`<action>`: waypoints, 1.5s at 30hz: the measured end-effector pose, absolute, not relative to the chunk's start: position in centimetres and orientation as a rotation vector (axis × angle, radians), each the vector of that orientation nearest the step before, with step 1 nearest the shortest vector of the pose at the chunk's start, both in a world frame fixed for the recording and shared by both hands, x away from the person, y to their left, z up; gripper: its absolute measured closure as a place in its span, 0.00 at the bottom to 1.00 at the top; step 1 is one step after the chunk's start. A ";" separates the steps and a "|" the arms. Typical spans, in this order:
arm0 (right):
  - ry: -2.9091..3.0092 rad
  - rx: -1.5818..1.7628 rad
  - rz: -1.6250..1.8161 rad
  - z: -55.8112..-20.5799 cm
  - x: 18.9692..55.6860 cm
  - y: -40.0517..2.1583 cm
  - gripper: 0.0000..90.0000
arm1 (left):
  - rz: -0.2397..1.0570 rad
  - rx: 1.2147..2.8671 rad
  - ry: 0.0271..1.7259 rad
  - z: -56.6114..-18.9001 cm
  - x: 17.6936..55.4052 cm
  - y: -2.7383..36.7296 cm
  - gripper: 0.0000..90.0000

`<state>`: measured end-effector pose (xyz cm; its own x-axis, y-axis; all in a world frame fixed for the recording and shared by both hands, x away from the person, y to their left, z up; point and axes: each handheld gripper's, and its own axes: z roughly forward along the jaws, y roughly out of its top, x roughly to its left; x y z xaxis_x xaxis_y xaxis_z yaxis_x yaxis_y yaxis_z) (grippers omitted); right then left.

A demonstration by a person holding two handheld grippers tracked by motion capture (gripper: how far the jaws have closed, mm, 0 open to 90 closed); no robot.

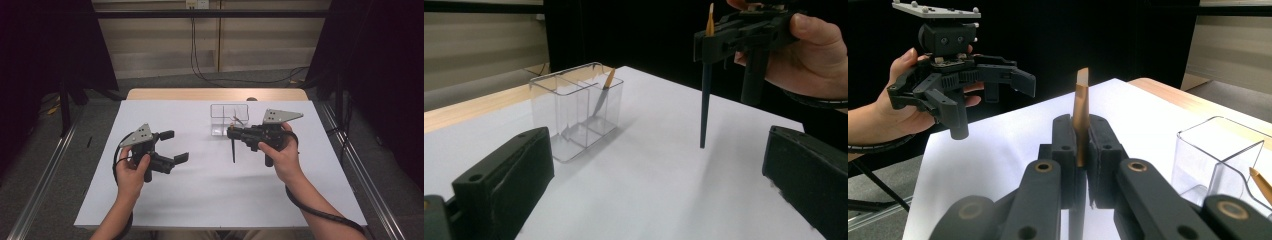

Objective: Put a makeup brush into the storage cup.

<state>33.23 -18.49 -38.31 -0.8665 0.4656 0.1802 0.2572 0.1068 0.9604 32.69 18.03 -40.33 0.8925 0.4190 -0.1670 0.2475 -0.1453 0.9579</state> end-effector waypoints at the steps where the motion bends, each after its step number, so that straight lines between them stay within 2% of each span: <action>1: 2.203 0.731 1.856 -38.3 33.2 -18.6 0.93 | 0.162 1.736 0.507 -40.3 32.6 18.2 0.00; 20: 2.150 0.773 1.830 -37.5 34.0 -20.4 0.93 | 0.177 1.747 0.544 -41.1 32.0 20.4 0.00; 45: 2.078 0.830 1.792 -35.3 36.6 -21.4 0.93 | 0.191 1.751 0.558 -41.6 31.4 21.2 0.00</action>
<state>36.61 -21.36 -35.27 -0.7979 0.5817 0.1581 0.2419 0.0687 0.9679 31.38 21.24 -41.64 0.8704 0.4636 -0.1657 0.2650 -0.1575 0.9513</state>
